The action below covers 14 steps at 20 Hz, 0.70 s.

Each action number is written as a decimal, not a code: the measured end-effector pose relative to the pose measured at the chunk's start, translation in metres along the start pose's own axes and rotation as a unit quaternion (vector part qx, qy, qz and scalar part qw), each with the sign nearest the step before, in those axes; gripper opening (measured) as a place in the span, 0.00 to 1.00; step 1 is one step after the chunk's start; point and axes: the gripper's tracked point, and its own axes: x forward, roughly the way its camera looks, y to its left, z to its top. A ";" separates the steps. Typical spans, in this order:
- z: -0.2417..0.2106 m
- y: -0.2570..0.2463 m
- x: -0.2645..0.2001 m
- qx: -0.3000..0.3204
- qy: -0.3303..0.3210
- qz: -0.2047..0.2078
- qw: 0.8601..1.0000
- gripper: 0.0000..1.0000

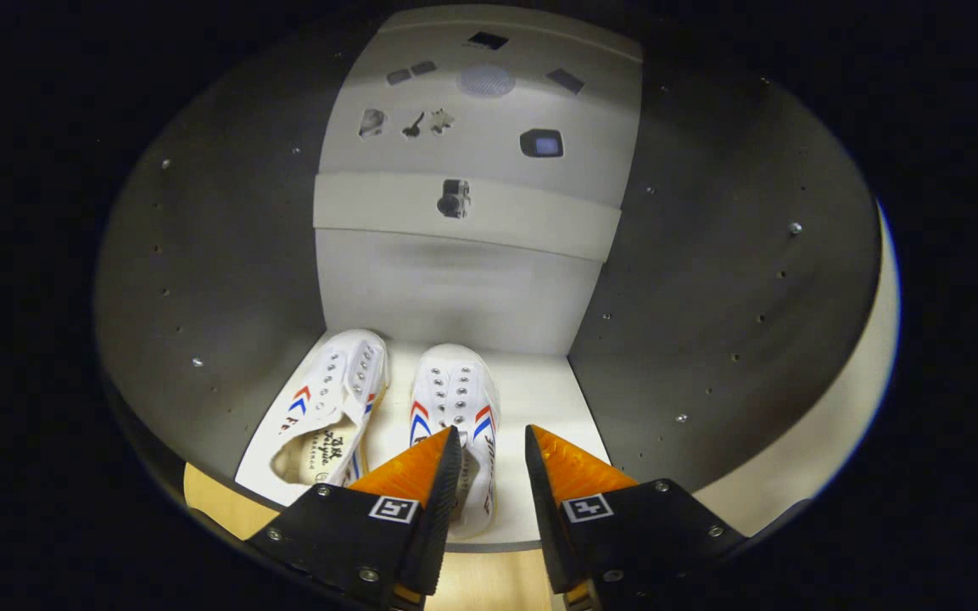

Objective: Open the shoe cabinet door, grab the shoes and put them into the shoe cabinet, then close the shoe cabinet door.

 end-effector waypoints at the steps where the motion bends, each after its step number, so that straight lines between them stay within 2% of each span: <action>1: 0.004 0.001 -0.015 -0.003 -0.017 0.011 1.000 0.50; 6: -0.001 -0.006 -0.086 0.000 -0.076 0.043 0.996 0.58; 7: -0.002 -0.006 -0.103 -0.003 -0.089 0.056 0.994 0.64; 11: -0.018 -0.013 -0.156 -0.039 -0.128 0.055 0.989 0.75; 14: -0.028 -0.007 -0.200 -0.049 -0.157 0.079 0.983 0.78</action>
